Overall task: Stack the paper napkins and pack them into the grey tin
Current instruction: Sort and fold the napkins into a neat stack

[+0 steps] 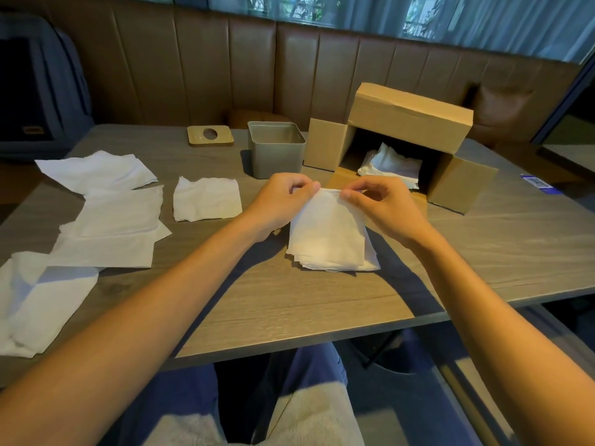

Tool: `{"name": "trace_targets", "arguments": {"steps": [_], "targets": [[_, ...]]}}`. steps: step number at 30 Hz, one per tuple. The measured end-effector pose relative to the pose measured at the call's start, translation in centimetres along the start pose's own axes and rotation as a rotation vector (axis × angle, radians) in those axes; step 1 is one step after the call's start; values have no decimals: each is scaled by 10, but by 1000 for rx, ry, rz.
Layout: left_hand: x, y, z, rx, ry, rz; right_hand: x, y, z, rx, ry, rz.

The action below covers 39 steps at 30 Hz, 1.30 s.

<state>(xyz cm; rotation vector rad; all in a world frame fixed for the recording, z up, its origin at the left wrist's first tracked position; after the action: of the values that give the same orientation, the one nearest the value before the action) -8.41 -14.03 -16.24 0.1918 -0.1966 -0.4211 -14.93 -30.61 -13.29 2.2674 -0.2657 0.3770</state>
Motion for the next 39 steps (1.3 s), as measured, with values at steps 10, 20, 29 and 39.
{"name": "trace_targets", "arguments": {"steps": [10,20,29,39], "targets": [[-3,-1,12,41,-131,-10,-1,3,12,73,-194,-79],[-21,6,35,305,-426,321,-2,18,1,-24,-105,108],[-17,-15,17,343,21,91,-1,2,11,343,-312,32],[-7,27,29,-157,31,110,7,22,-10,102,-151,84]]}}
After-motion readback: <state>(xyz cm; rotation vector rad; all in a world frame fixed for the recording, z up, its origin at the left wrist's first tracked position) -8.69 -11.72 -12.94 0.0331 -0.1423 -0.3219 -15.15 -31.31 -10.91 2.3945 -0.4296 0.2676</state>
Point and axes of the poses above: each hand's wrist, its own x-axis towards the middle knuckle, its own y-axis out of the back of the hand, z = x × y, the point moved 8 cm from there along x, towards the middle knuckle, and after that the axes turned 9 degrees about -x, right-handed, at the moved point
